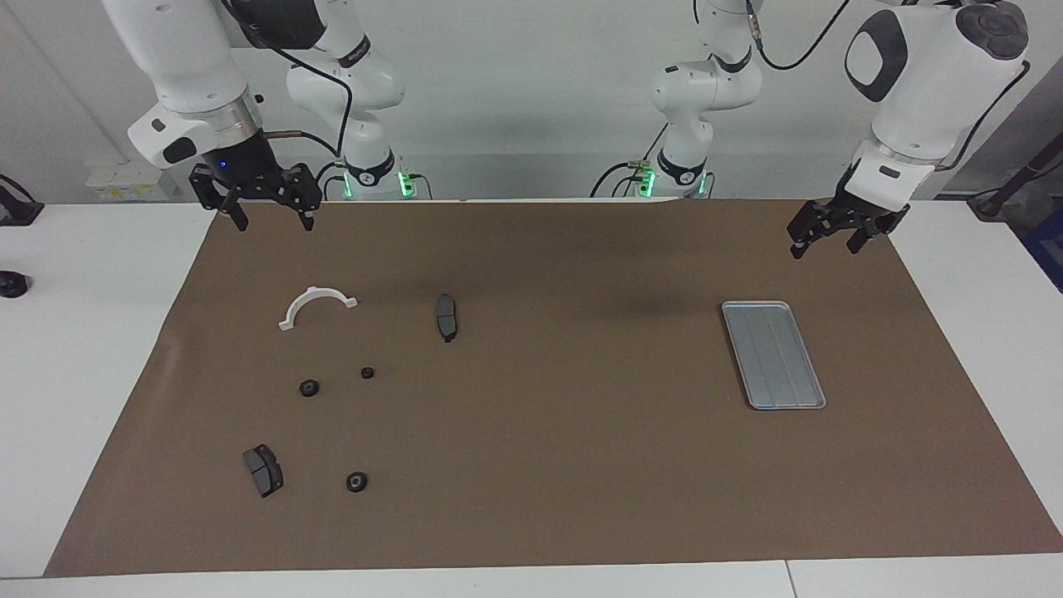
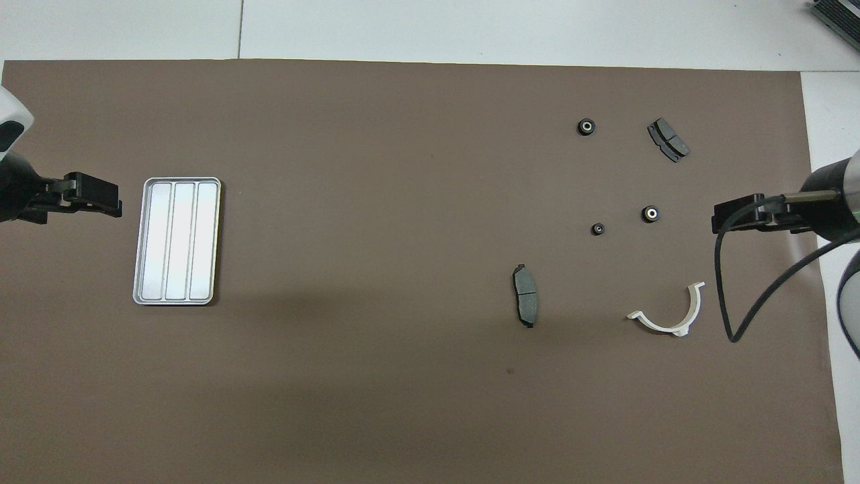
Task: Pick bearing gear from pile to tray
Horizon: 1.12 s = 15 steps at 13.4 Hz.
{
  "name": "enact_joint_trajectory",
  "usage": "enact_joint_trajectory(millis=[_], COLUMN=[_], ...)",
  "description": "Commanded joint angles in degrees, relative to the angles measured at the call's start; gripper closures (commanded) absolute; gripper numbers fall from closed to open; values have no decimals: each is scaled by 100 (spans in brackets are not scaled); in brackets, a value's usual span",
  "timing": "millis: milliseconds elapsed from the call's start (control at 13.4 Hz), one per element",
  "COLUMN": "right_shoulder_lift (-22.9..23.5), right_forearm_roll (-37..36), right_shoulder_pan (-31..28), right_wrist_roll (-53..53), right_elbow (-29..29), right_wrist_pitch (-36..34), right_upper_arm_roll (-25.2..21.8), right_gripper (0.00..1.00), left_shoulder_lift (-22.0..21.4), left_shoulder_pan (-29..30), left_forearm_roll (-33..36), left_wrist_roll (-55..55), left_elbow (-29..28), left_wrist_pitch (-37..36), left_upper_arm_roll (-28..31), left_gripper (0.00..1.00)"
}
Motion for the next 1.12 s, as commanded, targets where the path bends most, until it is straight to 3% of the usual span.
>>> enact_joint_trajectory(millis=[0, 224, 447, 1043], right_shoulder_lift=[361, 1160, 2266, 4253], right_forearm_roll=[29, -6, 12, -23], right_shoulder_pan=[-15, -41, -68, -41], right_wrist_roll=[65, 65, 56, 56], right_elbow=[41, 681, 1655, 3116], right_wrist_pitch=[356, 663, 813, 1718], right_upper_arm_roll=[29, 29, 38, 188], right_gripper=[0, 0, 0, 0], left_shoulder_lift=[-186, -186, -186, -186], left_shoulder_pan=[84, 75, 84, 75], left_forearm_roll=[-85, -85, -85, -85], left_wrist_roll=[38, 38, 38, 38], left_elbow=[-218, -218, -218, -218], left_wrist_pitch=[55, 55, 55, 55], left_upper_arm_roll=[-35, -35, -35, -26], left_gripper=[0, 0, 0, 0])
